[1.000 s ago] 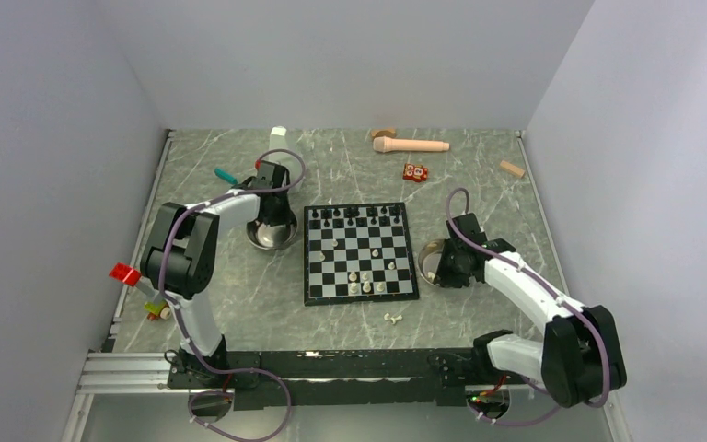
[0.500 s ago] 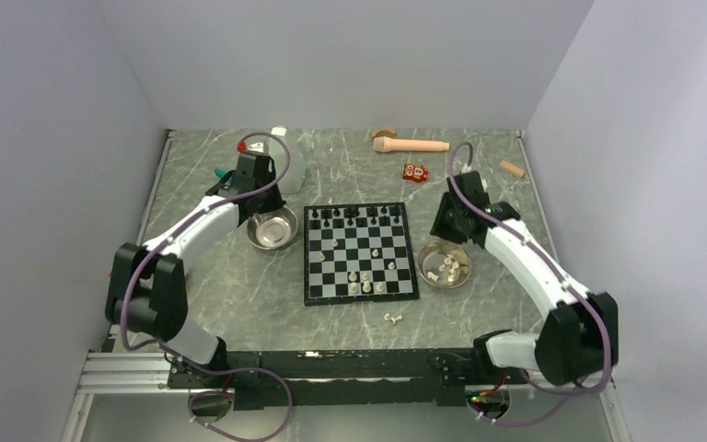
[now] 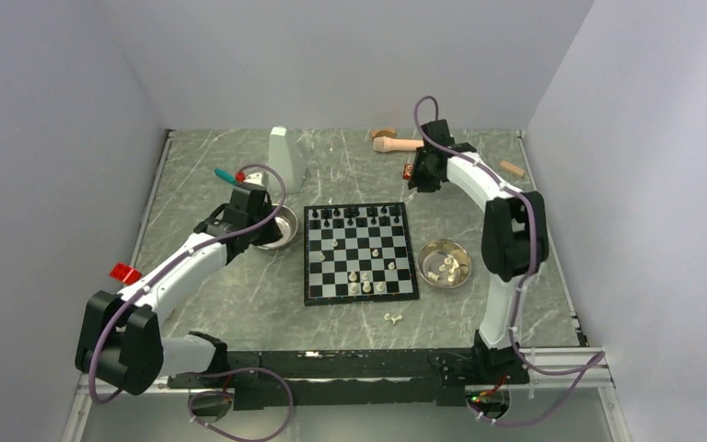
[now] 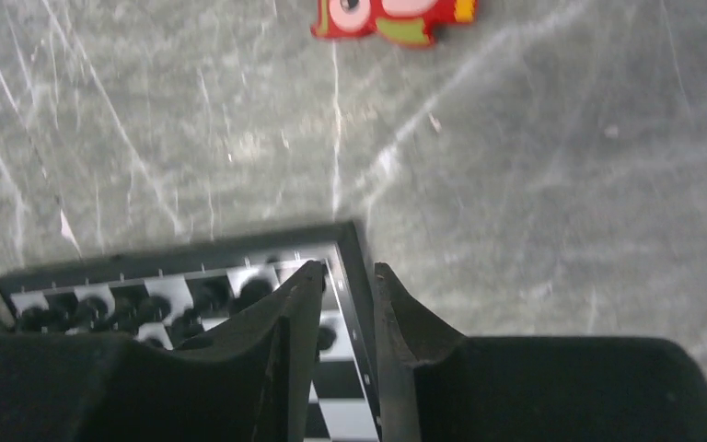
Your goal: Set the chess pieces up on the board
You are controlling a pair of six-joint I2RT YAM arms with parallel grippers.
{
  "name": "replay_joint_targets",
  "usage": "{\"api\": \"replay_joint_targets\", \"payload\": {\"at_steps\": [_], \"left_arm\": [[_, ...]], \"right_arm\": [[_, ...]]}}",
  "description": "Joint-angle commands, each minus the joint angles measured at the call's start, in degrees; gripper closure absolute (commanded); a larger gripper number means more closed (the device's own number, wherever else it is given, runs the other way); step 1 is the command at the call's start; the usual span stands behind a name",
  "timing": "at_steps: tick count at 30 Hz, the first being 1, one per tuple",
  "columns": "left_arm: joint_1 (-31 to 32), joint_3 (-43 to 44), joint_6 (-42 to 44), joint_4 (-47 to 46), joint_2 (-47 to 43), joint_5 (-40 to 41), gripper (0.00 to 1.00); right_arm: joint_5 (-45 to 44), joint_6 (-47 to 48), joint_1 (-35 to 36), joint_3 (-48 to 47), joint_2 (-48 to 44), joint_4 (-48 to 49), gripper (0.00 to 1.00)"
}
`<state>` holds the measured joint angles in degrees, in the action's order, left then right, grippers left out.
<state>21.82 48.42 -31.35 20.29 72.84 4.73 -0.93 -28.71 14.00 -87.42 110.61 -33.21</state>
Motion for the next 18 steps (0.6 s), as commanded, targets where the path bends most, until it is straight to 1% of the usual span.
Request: {"api": "replay_joint_targets", "payload": {"at_steps": [1, 6, 9, 14, 18], "left_arm": [[0.0, -2.0, -1.3, 0.0, -3.4, 0.4, 0.85], [0.0, -4.2, -1.9, -1.9, -3.2, -0.5, 0.85], [0.3, -5.9, -2.1, -4.9, -2.2, -1.3, 0.84], [0.5, -8.2, -2.5, -8.4, -0.5, -1.4, 0.84], [0.9, -9.4, -2.9, -11.0, 1.1, -2.4, 0.85]], "right_arm": [[0.4, 1.5, -0.1, -8.9, 6.7, -0.6, 0.68], [0.0, 1.4, 0.0, -15.3, 13.7, -1.4, 0.68], [-0.8, 1.5, 0.2, -17.9, 16.7, -2.7, 0.69], [-2.8, 1.8, 0.9, -19.3, 19.6, -4.2, 0.69], [-4.6, 1.8, 1.8, -19.0, 19.9, -5.3, 0.69]]}}
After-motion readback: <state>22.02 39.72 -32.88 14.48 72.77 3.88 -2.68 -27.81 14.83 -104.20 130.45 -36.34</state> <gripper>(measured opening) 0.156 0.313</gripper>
